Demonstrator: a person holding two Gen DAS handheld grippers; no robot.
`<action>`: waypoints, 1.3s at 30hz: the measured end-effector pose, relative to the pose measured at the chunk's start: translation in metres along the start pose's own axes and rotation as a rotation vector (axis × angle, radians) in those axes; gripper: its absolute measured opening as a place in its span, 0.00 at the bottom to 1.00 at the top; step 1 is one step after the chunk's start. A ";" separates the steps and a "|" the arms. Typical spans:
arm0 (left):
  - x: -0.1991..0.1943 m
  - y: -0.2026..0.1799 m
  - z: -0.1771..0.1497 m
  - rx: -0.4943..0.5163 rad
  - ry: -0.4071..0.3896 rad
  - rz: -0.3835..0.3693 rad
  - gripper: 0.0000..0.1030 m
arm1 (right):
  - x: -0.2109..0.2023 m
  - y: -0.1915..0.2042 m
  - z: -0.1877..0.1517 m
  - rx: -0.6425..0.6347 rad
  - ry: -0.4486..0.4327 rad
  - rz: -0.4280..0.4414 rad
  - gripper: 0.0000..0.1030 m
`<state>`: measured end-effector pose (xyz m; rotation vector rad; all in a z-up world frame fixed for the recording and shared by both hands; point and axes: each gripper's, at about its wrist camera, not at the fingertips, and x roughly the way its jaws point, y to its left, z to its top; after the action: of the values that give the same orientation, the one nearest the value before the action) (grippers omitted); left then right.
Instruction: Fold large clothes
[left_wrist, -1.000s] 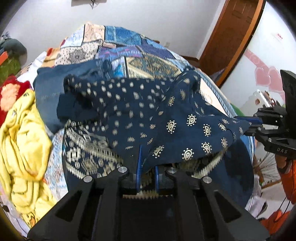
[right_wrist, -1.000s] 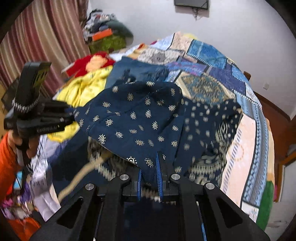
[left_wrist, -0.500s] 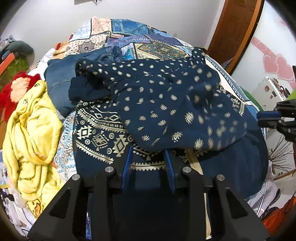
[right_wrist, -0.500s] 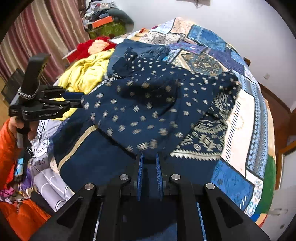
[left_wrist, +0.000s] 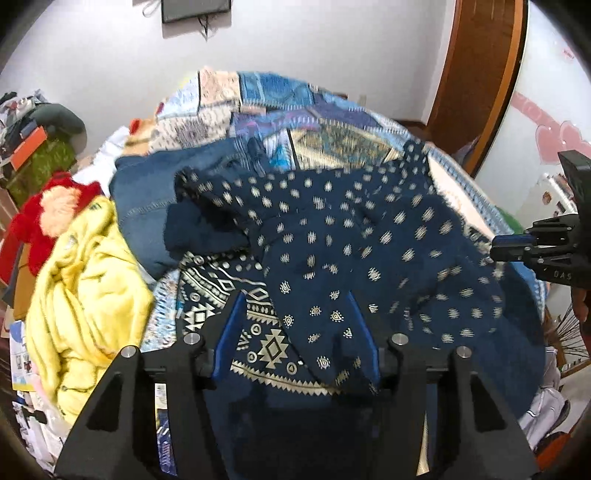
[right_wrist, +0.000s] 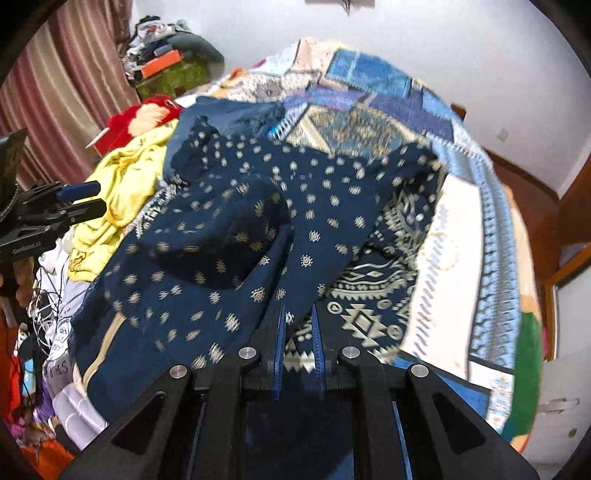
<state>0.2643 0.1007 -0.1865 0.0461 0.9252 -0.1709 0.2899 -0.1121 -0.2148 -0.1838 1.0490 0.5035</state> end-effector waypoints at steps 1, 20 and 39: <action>0.013 0.000 -0.002 -0.006 0.024 -0.008 0.54 | 0.011 -0.001 0.000 0.007 0.021 0.000 0.10; 0.085 0.025 -0.050 -0.143 0.141 -0.022 0.73 | 0.029 -0.047 -0.015 0.100 0.052 0.076 0.10; 0.084 0.022 -0.049 -0.106 0.135 0.007 0.75 | 0.010 -0.066 -0.046 0.075 0.041 -0.109 0.10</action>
<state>0.2783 0.1168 -0.2840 -0.0373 1.0669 -0.1130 0.2897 -0.1843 -0.2518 -0.1843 1.0903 0.3620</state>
